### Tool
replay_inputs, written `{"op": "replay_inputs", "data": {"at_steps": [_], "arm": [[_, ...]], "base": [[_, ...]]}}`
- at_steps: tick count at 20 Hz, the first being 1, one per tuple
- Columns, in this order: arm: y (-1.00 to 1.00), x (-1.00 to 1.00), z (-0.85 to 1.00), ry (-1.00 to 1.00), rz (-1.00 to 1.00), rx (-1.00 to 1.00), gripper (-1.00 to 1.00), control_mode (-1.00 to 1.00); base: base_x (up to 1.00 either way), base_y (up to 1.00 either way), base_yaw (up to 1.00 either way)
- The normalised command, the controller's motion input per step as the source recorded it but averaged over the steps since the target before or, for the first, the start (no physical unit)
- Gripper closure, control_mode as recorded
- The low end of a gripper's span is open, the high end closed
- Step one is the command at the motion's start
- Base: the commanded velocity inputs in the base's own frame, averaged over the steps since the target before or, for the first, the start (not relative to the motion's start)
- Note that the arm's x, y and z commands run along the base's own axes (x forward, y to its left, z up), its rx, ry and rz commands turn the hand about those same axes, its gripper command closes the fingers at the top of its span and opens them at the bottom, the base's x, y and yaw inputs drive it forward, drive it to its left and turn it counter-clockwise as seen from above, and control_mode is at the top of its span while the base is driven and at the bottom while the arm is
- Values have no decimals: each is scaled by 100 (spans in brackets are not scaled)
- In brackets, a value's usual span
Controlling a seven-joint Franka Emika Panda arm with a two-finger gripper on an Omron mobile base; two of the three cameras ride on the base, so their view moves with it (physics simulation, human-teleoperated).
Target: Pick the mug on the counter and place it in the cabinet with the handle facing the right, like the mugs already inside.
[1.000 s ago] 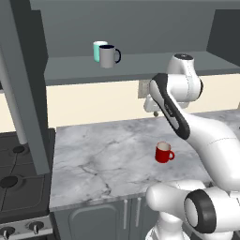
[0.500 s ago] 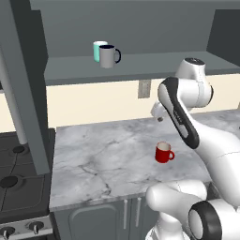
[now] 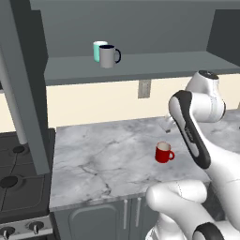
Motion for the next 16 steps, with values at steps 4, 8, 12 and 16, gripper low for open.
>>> {"op": "replay_inputs", "data": {"at_steps": [4, 8, 12, 16], "arm": [[-16, -31, -23, -10, 14, 0, -100, -100], [-9, -18, -5, -12, 19, 0, -100, -100], [-6, -15, 0, -9, 25, 0, -100, -100], [-1, -7, 0, -7, 27, 0, -100, -100]], "base": [[0, 0, 0], [0, 0, 0], [0, 0, 0], [0, 0, 0]]}}
